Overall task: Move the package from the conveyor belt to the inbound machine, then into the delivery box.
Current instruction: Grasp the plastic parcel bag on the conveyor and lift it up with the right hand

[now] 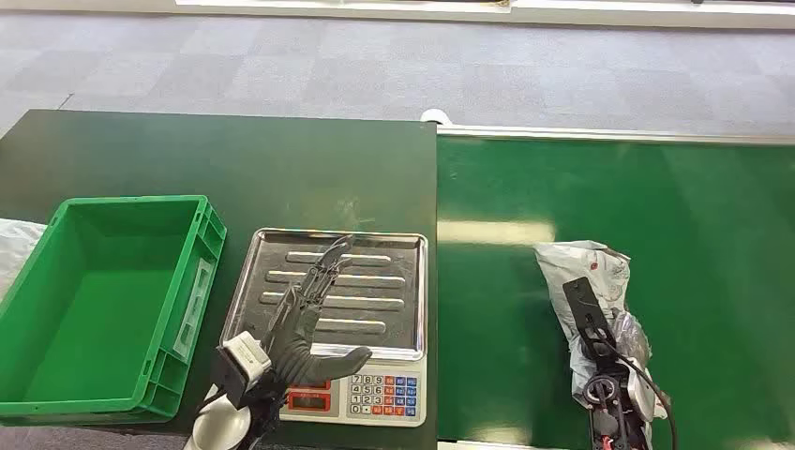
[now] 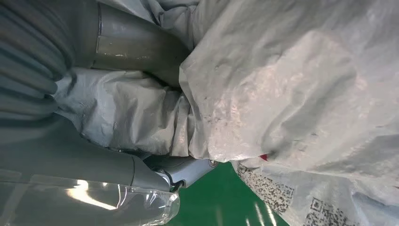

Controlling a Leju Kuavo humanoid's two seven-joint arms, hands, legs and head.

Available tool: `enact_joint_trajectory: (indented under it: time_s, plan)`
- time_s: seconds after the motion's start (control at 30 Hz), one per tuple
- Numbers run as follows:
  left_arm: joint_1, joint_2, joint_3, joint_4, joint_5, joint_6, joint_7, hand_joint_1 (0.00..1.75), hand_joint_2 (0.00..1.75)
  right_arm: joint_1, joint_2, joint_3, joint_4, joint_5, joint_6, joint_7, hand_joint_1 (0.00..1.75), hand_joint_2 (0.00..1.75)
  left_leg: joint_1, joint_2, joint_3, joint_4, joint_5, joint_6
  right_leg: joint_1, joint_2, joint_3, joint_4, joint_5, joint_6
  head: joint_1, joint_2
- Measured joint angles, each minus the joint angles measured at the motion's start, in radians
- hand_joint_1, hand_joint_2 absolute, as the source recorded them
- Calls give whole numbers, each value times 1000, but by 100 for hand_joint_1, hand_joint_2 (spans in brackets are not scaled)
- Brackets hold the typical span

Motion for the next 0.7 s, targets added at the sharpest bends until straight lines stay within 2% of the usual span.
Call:
enact_joint_trajectory:
  time_s: [0.07, 0.2, 0.43, 0.6, 0.7]
  plan:
    - [2, 0, 2, -2, -25, 32, -10, 0, 175, 6, 3, 3, -17, -32, -11, -31, 175, 175, 0, 0, 0, 0, 0, 0, 0, 0, 0, 0, 0, 0, 0, 0]
    - [6, 2, 16, -15, -102, 183, -33, 0, 175, 37, 16, 19, -108, -165, -69, -178, 175, 175, 0, 0, -1, 0, 0, 0, 0, 0, -1, 0, 0, 0, 0, 0]
    - [20, 6, 76, -16, -102, 379, -66, 0, 175, 141, 26, 51, -343, -303, -205, -431, 175, 175, 0, 0, -2, 0, 0, 0, 0, 0, -3, 0, 0, 0, 0, 0]
    - [52, 5, 111, -18, 13, 452, -129, 0, 175, 227, 26, 81, -527, -263, -261, -579, 175, 175, 0, 0, -4, 0, 0, 0, 0, 0, -4, 0, 0, 0, 0, 0]
    - [60, 4, 120, -24, 74, 466, -173, 0, 175, 233, 20, 137, -607, -140, -275, -595, 175, 175, 0, 1, -4, 0, 0, 0, 0, 1, -4, 0, 0, 0, 0, 0]
